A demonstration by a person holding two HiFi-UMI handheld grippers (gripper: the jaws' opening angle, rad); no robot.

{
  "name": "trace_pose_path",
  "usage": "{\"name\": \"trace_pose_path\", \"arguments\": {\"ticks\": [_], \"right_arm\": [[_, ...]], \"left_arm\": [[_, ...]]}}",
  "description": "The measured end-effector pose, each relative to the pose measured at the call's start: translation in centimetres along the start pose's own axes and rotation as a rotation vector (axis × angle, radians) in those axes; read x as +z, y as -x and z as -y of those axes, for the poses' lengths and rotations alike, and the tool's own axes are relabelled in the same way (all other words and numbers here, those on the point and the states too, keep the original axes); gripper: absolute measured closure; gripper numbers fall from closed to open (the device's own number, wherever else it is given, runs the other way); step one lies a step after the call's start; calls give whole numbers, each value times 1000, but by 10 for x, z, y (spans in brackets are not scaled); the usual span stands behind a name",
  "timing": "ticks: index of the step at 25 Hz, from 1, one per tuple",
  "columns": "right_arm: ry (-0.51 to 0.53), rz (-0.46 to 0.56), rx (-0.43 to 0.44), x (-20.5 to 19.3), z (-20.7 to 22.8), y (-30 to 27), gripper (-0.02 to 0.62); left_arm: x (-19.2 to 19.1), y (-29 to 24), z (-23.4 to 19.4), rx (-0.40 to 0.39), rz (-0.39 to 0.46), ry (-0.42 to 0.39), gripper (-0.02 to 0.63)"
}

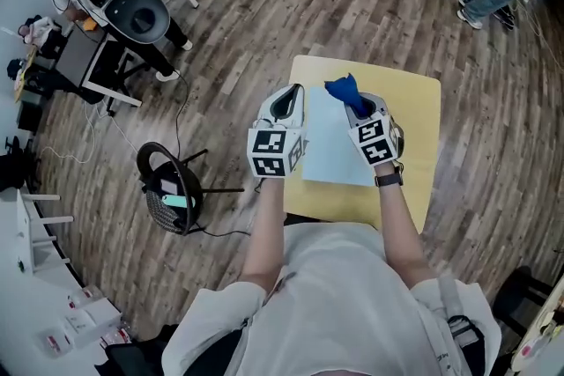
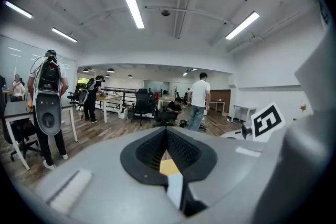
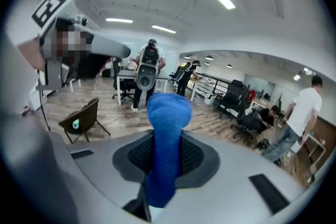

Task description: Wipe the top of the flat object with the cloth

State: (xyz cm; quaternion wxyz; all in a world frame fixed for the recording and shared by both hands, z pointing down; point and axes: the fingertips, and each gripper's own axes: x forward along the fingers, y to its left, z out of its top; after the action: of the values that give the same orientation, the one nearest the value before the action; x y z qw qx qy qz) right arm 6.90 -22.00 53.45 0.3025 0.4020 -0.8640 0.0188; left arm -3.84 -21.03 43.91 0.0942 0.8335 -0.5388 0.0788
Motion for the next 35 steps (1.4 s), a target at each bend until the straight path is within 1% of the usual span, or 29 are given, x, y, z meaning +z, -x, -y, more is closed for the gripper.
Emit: {"name": "trace_pose_path", "arguments": {"ticks": [2,7,13,17,19,21,25,29,35], "right_arm": [[118,-55,39,-6,-13,-25,512],[281,-174,141,-32,-37,-93,512],[444,-285,258,-61,-65,-164,512],[513,-332,282,-79,-70,-190,512],[511,-355,271,-85,-65,-196,512],[494,-364,239,-90,-55,-198,511],[466,-388,191,-108,-30,-188,511],[412,-431,127,-137,4,-164,511],[329,-508,31,-188,55,-113,512]], "left_arm": [[-5,-1,-11,13,-8,22,595],[-18,-1,-37,52,-31,58,595],[-38,6,-72,99,-71,92,595],[-45,12,-81,109,-92,97,595],[-44,12,-84,107,-97,93,595],[-43,9,-85,96,-104,87,595],[-38,0,-74,50,-95,88,595],[-28,-14,-58,-2,-79,69,595],[-24,-30,-33,-64,-82,62,595]]}}
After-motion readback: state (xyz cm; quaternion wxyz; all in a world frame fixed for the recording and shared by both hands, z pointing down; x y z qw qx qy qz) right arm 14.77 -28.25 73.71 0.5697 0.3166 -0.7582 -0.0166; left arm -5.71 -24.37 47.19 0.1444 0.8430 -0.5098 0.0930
